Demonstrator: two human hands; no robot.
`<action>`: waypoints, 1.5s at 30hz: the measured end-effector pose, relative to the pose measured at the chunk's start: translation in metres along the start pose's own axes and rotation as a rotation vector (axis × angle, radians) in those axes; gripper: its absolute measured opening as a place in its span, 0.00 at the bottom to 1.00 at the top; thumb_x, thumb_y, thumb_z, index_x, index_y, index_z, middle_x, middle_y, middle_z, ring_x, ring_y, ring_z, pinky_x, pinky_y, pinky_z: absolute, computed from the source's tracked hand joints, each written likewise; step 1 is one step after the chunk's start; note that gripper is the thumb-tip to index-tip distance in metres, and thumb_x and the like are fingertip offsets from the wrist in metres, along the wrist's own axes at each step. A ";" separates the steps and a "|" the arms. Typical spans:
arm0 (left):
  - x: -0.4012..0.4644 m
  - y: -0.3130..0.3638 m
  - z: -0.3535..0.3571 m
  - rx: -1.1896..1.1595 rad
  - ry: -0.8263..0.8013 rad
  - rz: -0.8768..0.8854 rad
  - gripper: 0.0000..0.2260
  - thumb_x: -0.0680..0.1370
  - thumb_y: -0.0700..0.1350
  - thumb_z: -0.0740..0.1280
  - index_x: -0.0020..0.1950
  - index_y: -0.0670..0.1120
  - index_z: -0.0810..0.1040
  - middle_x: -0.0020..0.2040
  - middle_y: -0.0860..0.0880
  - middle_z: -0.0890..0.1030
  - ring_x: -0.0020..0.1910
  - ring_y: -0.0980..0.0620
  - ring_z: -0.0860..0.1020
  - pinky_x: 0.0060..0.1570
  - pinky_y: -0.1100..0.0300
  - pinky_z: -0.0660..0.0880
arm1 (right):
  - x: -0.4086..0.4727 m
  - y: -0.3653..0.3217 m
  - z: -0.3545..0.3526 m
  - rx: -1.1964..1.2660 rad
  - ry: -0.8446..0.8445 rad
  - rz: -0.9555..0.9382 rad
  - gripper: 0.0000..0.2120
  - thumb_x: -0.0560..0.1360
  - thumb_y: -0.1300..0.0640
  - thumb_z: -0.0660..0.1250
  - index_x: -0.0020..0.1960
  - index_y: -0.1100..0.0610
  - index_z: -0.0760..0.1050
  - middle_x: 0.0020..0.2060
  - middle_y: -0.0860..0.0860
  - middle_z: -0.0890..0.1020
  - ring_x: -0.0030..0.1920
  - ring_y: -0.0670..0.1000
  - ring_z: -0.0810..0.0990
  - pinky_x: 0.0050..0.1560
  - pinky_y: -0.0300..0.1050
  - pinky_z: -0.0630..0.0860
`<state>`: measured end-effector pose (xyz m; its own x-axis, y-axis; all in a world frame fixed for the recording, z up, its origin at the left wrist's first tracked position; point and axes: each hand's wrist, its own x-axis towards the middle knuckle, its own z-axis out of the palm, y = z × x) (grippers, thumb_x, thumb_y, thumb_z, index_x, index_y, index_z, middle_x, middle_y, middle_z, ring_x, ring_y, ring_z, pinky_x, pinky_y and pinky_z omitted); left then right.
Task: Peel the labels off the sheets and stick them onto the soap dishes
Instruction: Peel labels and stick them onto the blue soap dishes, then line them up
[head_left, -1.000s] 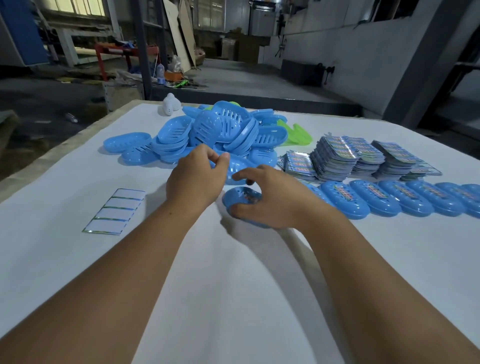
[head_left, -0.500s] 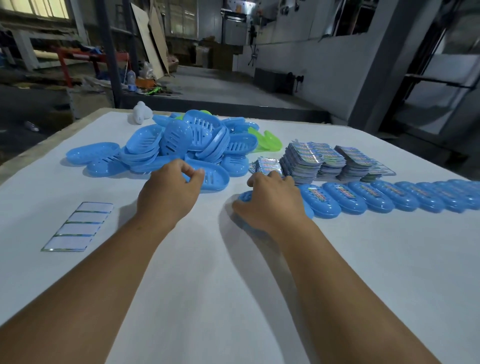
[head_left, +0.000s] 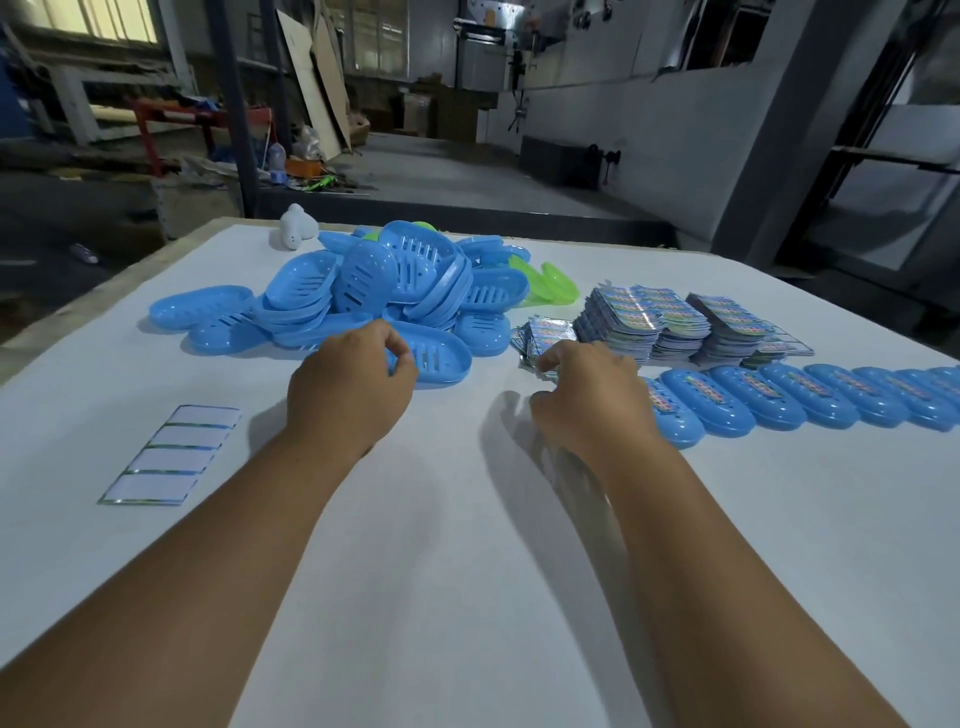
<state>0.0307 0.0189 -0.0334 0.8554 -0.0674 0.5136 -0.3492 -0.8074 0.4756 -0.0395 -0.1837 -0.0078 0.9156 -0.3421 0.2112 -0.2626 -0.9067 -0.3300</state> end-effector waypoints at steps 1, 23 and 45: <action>0.001 -0.001 -0.001 0.062 0.020 0.060 0.04 0.78 0.49 0.67 0.51 0.53 0.79 0.47 0.50 0.79 0.48 0.45 0.77 0.45 0.52 0.74 | 0.000 -0.001 0.001 0.017 0.014 -0.007 0.20 0.73 0.55 0.67 0.65 0.47 0.77 0.62 0.53 0.78 0.63 0.61 0.72 0.60 0.52 0.70; 0.003 0.009 -0.012 -0.407 -0.109 0.114 0.12 0.85 0.49 0.56 0.53 0.45 0.76 0.41 0.53 0.78 0.41 0.53 0.76 0.40 0.56 0.71 | -0.004 -0.024 0.024 0.327 0.053 -0.545 0.39 0.69 0.51 0.80 0.75 0.45 0.68 0.70 0.47 0.68 0.68 0.51 0.69 0.68 0.47 0.68; -0.002 -0.002 -0.015 -0.192 -0.487 0.158 0.14 0.71 0.59 0.71 0.56 0.62 0.78 0.52 0.64 0.76 0.51 0.63 0.73 0.46 0.65 0.68 | 0.027 -0.009 -0.003 0.195 -0.030 -0.185 0.21 0.73 0.48 0.70 0.65 0.49 0.80 0.58 0.49 0.84 0.55 0.52 0.82 0.51 0.42 0.75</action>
<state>0.0242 0.0294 -0.0243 0.8494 -0.4795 0.2205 -0.5121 -0.6474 0.5645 -0.0132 -0.1852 0.0033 0.9521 -0.1647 0.2576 -0.0291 -0.8876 -0.4598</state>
